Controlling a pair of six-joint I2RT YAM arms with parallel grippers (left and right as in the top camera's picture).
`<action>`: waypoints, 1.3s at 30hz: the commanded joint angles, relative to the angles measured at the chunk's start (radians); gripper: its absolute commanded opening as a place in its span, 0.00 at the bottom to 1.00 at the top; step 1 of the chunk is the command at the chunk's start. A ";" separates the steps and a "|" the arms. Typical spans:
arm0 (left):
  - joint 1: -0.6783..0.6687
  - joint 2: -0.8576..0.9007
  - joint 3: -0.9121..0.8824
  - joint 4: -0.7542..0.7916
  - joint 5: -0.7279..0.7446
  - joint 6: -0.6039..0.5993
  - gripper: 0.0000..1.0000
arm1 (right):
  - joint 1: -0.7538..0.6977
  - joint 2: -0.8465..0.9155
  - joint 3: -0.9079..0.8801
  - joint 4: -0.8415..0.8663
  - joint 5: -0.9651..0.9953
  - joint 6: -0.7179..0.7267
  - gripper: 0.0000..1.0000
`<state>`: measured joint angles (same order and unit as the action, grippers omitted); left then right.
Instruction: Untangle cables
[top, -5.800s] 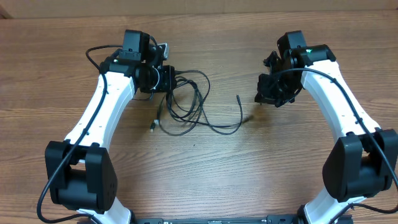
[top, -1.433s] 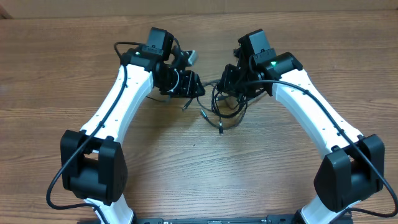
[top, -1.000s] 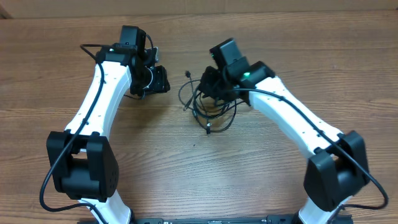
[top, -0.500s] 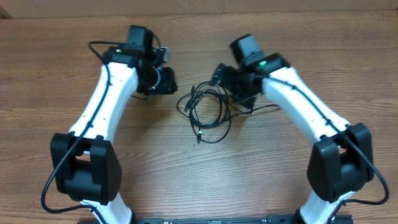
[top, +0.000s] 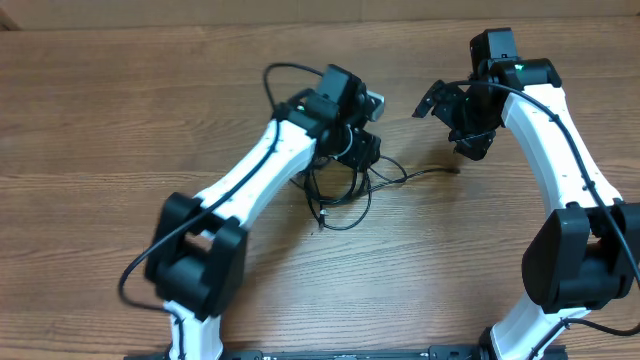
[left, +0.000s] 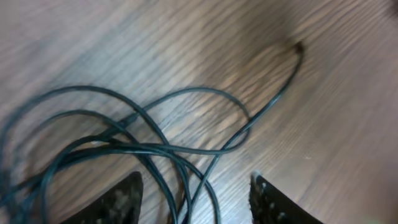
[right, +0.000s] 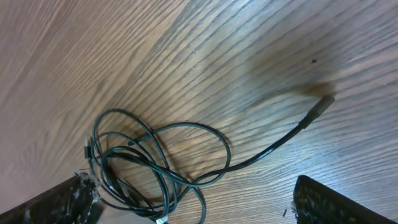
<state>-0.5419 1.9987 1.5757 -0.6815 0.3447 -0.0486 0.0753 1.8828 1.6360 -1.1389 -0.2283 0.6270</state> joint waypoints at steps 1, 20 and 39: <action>-0.003 0.077 0.009 0.005 -0.084 -0.040 0.54 | 0.004 -0.009 0.019 -0.001 0.003 -0.034 1.00; -0.029 0.115 0.003 -0.082 -0.195 -0.272 0.41 | 0.004 -0.008 0.019 -0.001 0.003 -0.060 1.00; -0.042 0.201 0.003 -0.100 -0.198 -0.274 0.37 | 0.004 -0.008 0.019 -0.018 0.003 -0.079 1.00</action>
<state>-0.5812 2.1677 1.5757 -0.7773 0.1593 -0.3042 0.0757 1.8828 1.6360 -1.1599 -0.2287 0.5571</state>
